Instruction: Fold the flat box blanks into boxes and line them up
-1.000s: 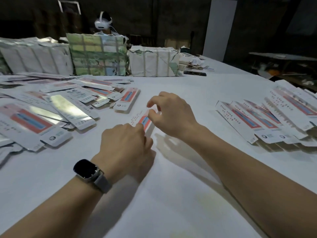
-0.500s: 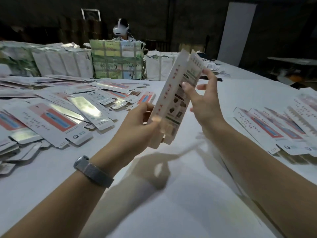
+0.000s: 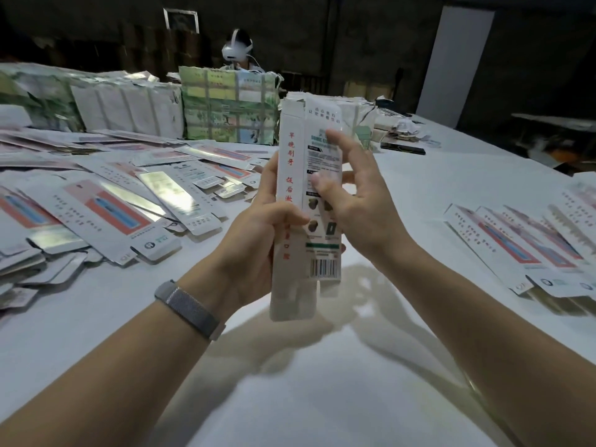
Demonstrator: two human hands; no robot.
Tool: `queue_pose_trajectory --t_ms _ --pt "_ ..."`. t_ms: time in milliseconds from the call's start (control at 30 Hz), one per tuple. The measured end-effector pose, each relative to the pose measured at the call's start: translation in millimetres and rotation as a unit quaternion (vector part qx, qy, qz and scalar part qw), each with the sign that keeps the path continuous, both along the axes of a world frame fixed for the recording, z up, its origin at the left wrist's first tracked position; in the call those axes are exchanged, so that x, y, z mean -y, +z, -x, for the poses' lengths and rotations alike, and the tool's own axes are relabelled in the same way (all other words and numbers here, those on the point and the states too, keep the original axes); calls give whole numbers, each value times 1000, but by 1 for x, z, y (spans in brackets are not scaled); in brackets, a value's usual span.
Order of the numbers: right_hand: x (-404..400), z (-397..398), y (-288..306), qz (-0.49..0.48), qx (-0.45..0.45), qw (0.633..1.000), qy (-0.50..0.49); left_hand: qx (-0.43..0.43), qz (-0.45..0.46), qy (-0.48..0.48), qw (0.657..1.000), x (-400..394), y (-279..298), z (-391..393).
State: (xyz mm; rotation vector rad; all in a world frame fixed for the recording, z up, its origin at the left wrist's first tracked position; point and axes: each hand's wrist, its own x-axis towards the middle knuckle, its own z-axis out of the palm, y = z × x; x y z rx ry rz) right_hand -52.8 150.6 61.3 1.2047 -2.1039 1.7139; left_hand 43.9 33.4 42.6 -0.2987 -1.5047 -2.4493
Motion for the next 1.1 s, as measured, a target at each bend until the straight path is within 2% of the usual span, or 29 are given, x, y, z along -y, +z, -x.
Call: queue_pose_trajectory --t_ms 200,433,500,567,633,733,833,933,1033,1100 --pt "1 -9 6 11 -16 998 -55 46 59 -2 997 1 1 -3" --pt "-2 -16 15 44 19 998 -28 47 140 39 988 -8 2 -1" --pt "-4 -16 17 78 18 996 -27 10 140 77 987 -10 0 0" --pt "-5 -13 19 106 10 994 -26 -25 176 156 972 -10 -1 0" --pt "-6 -11 18 95 9 995 -29 -39 242 233 941 -11 -1 0" --pt "-7 -6 14 38 28 998 -29 -34 220 281 933 -11 2 0" --pt "-6 -3 12 -16 -37 995 -88 -26 192 256 947 -12 7 -4" --pt "-4 -8 12 10 -92 989 -114 -18 156 183 971 -11 7 -8" --pt "-3 -13 14 30 -90 989 -111 -3 156 105 982 -13 8 -9" --pt "-4 -17 15 39 -55 994 -84 -4 174 80 981 -16 9 -10"
